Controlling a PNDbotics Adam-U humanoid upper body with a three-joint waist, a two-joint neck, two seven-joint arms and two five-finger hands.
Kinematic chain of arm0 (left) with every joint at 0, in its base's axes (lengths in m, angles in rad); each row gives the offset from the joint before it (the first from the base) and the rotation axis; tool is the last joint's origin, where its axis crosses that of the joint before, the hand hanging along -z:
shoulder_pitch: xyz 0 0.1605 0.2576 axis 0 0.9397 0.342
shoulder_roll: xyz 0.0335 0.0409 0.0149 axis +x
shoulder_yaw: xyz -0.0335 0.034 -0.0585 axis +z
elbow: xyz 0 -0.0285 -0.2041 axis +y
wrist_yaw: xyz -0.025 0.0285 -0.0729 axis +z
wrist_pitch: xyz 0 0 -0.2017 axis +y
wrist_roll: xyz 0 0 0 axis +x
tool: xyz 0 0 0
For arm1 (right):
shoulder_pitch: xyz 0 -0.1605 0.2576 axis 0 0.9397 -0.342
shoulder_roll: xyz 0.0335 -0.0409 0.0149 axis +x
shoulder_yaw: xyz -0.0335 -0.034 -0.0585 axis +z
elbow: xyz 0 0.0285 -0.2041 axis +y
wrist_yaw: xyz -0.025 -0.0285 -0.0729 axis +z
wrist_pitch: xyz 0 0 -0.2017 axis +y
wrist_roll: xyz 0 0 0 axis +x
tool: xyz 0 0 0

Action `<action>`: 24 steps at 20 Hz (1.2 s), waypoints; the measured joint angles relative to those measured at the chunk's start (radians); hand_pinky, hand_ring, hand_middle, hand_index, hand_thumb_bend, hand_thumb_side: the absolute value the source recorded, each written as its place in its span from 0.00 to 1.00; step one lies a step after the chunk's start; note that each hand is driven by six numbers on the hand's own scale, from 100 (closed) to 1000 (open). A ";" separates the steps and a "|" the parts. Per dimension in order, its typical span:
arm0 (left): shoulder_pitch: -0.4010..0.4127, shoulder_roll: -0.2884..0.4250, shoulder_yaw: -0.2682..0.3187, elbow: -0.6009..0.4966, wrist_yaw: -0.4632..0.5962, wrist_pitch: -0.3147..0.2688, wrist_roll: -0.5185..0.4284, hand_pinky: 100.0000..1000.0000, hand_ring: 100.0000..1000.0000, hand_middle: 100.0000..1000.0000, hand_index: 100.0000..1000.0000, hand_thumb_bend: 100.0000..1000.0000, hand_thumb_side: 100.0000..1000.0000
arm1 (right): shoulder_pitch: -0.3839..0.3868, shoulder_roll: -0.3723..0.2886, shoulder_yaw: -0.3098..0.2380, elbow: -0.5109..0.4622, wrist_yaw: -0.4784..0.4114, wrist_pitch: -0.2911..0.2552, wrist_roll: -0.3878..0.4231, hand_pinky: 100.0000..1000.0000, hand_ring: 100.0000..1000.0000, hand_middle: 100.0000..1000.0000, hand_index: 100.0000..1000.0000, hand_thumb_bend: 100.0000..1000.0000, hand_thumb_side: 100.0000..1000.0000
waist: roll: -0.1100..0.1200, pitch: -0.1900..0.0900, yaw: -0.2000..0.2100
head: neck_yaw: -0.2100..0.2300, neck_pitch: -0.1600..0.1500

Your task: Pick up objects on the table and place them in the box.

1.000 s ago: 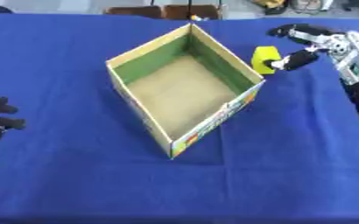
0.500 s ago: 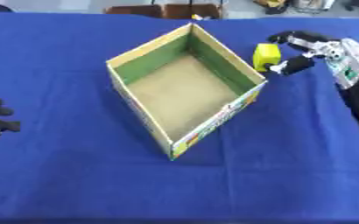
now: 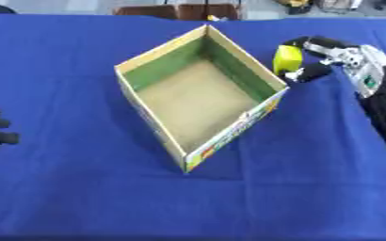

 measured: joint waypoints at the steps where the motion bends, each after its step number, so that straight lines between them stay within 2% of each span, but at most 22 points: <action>1: 0.000 0.000 0.000 0.000 0.000 0.000 0.000 0.69 0.45 0.54 0.71 0.70 0.93 | -0.002 0.000 0.000 -0.004 -0.002 -0.001 -0.005 0.82 0.73 0.71 0.92 0.10 0.34 | 0.001 0.000 0.000 | 0.000 0.000; 3: 0.000 0.000 0.000 0.000 0.000 0.000 0.000 0.69 0.45 0.54 0.71 0.70 0.93 | -0.002 0.001 0.000 -0.004 -0.002 -0.003 -0.018 0.78 0.64 0.62 0.89 0.05 0.33 | 0.002 0.000 0.000 | -0.001 0.000; 4: 0.000 0.000 0.000 0.000 0.000 0.000 0.000 0.69 0.45 0.54 0.71 0.70 0.93 | -0.002 0.002 0.000 -0.006 -0.002 -0.003 -0.027 0.77 0.61 0.57 0.85 0.00 0.27 | 0.002 0.000 0.000 | -0.001 -0.001; 8: 0.000 0.000 0.000 0.000 0.000 0.000 0.000 0.70 0.45 0.54 0.71 0.70 0.93 | -0.001 0.004 0.000 -0.008 -0.002 -0.002 -0.057 0.71 0.52 0.45 0.75 0.00 0.00 | 0.002 0.000 -0.001 | -0.002 -0.003; 10: 0.000 0.000 0.000 0.000 0.000 0.000 0.000 0.70 0.45 0.54 0.71 0.70 0.93 | 0.001 0.005 0.001 -0.008 -0.002 0.006 -0.069 0.67 0.47 0.41 0.70 0.00 0.03 | 0.002 0.000 -0.004 | -0.002 -0.003; 11: 0.000 0.000 0.000 0.000 0.000 0.000 0.000 0.70 0.45 0.54 0.71 0.70 0.93 | 0.001 0.005 0.001 -0.010 -0.002 0.010 -0.076 0.63 0.44 0.37 0.66 0.00 0.12 | 0.002 0.000 -0.006 | -0.003 -0.003; 13: 0.000 0.000 0.000 0.000 0.000 0.000 0.000 0.70 0.45 0.54 0.71 0.70 0.93 | 0.002 0.006 0.001 -0.012 -0.001 0.019 -0.094 0.58 0.38 0.30 0.59 0.00 0.21 | 0.002 0.000 -0.007 | -0.003 -0.003; 15: 0.000 0.000 0.000 0.000 0.000 0.000 0.000 0.70 0.45 0.54 0.71 0.70 0.93 | 0.005 0.009 0.002 -0.017 0.000 0.023 -0.118 0.51 0.31 0.22 0.49 0.00 0.20 | 0.002 0.000 -0.011 | -0.003 -0.003; 18: 0.000 0.000 0.000 0.000 0.000 0.000 0.000 0.70 0.45 0.54 0.71 0.70 0.93 | 0.007 0.010 0.002 -0.030 0.000 0.024 -0.163 0.45 0.25 0.15 0.43 0.00 0.21 | 0.002 0.000 -0.018 | -0.003 -0.003; 24: 0.000 0.000 0.000 0.000 0.000 0.000 0.000 0.70 0.45 0.54 0.71 0.71 0.93 | 0.016 0.010 0.016 -0.089 -0.014 0.011 -0.245 0.46 0.26 0.16 0.44 0.00 0.23 | 0.001 -0.010 -0.034 | -0.001 -0.003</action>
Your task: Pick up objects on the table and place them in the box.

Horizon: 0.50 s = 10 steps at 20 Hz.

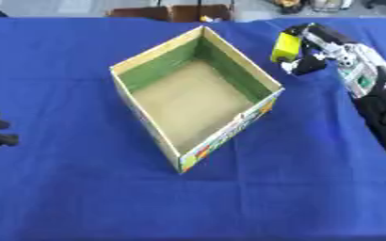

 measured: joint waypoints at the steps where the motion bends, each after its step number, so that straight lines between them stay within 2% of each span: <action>1: 0.000 0.000 0.000 0.000 0.000 0.000 0.000 0.70 0.45 0.54 0.71 0.71 0.93 | 0.000 0.000 0.003 -0.014 -0.007 0.000 -0.005 0.47 0.27 0.16 0.44 0.00 0.25 | -0.001 -0.003 -0.003 | 0.000 0.000; 6: 0.000 0.000 0.000 0.000 0.000 0.000 0.000 0.70 0.45 0.54 0.71 0.71 0.93 | 0.000 -0.007 0.014 -0.102 -0.087 0.008 -0.017 0.47 0.27 0.16 0.44 0.00 0.29 | -0.006 -0.013 -0.009 | 0.001 0.000; 10: 0.000 0.000 0.000 0.000 0.000 0.000 0.000 0.70 0.45 0.54 0.71 0.71 0.93 | 0.000 -0.008 0.044 -0.191 -0.160 0.008 0.002 0.47 0.27 0.16 0.44 0.00 0.31 | -0.006 -0.021 -0.011 | 0.002 0.000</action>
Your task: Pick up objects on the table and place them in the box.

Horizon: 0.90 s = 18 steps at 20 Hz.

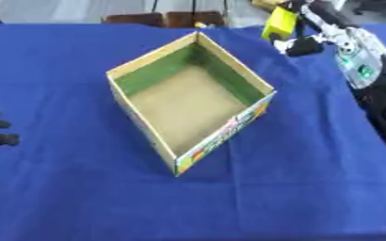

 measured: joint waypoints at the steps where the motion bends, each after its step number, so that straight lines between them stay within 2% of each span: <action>1: 0.000 0.000 0.000 0.000 0.000 0.000 0.000 0.70 0.45 0.54 0.71 0.71 0.93 | 0.000 0.000 0.011 -0.024 -0.020 -0.002 0.010 0.47 0.27 0.16 0.44 0.00 0.31 | 0.000 -0.002 0.000 | 0.000 0.000; 2: 0.000 0.000 0.000 0.000 0.000 0.001 -0.001 0.70 0.45 0.54 0.71 0.71 0.93 | -0.001 0.000 0.024 -0.049 -0.037 -0.006 0.023 0.47 0.27 0.16 0.44 0.00 0.28 | 0.000 -0.003 0.000 | 0.000 0.000; 5: 0.001 0.000 0.000 0.000 0.000 0.002 -0.002 0.70 0.45 0.54 0.71 0.71 0.92 | -0.015 0.010 0.069 -0.112 -0.075 -0.017 0.075 0.47 0.27 0.16 0.44 0.00 0.28 | 0.000 -0.006 0.000 | -0.001 0.000; 9: 0.002 0.000 -0.002 0.000 0.000 0.002 -0.005 0.70 0.45 0.54 0.71 0.71 0.92 | -0.055 0.067 0.121 -0.136 -0.070 -0.031 0.145 0.47 0.27 0.16 0.44 0.00 0.25 | 0.000 -0.011 0.012 | -0.005 0.001; 13: 0.002 0.000 -0.006 0.000 0.000 0.003 -0.008 0.70 0.45 0.54 0.71 0.71 0.92 | -0.079 0.137 0.147 -0.098 -0.010 -0.054 0.186 0.48 0.28 0.17 0.43 0.00 0.24 | 0.002 -0.013 0.024 | -0.010 0.001; 18: 0.002 0.000 -0.006 0.000 0.000 0.003 -0.009 0.70 0.45 0.54 0.71 0.71 0.93 | -0.085 0.200 0.157 -0.001 0.086 -0.085 0.212 0.48 0.28 0.18 0.42 0.00 0.24 | 0.002 -0.013 0.028 | -0.014 0.004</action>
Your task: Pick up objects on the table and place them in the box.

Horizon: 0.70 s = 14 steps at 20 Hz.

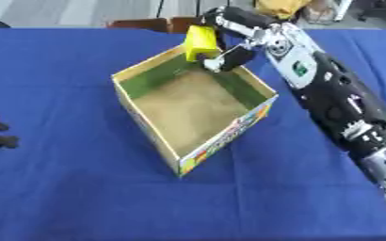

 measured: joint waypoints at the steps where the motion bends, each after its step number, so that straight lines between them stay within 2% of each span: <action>1: 0.000 0.000 0.000 0.000 0.000 0.000 0.000 0.70 0.45 0.54 0.71 0.71 0.93 | 0.000 0.008 0.000 0.022 0.018 -0.005 0.002 0.48 0.28 0.18 0.42 0.00 0.23 | 0.000 0.000 0.000 | -0.001 0.000; 8: 0.000 0.000 0.000 0.000 0.000 0.000 0.000 0.70 0.45 0.54 0.71 0.71 0.93 | 0.004 0.045 -0.010 0.143 0.115 -0.046 0.029 0.50 0.30 0.20 0.44 0.00 0.22 | 0.000 0.005 -0.001 | -0.004 0.001; 9: 0.000 0.000 0.000 0.000 0.000 0.000 0.000 0.70 0.45 0.54 0.71 0.71 0.93 | 0.003 0.047 -0.012 0.149 0.123 -0.054 0.037 0.50 0.30 0.21 0.45 0.00 0.20 | 0.000 0.005 -0.001 | -0.004 0.001; 11: 0.000 0.000 0.000 0.000 0.000 0.000 0.000 0.70 0.45 0.54 0.71 0.71 0.93 | -0.001 0.048 -0.013 0.156 0.131 -0.068 0.057 0.56 0.37 0.28 0.53 0.00 0.08 | 0.000 0.004 -0.001 | -0.004 0.002; 13: 0.000 0.000 0.000 0.000 0.000 0.000 0.000 0.70 0.45 0.54 0.71 0.71 0.93 | -0.004 0.050 -0.013 0.160 0.132 -0.085 0.084 0.67 0.51 0.46 0.68 0.00 0.38 | 0.000 0.002 -0.001 | -0.004 0.004; 14: 0.000 0.000 0.000 0.000 0.000 0.000 0.000 0.70 0.45 0.54 0.71 0.71 0.93 | -0.004 0.051 -0.012 0.160 0.131 -0.095 0.098 0.70 0.56 0.52 0.73 0.00 0.49 | 0.000 0.002 -0.001 | -0.004 0.004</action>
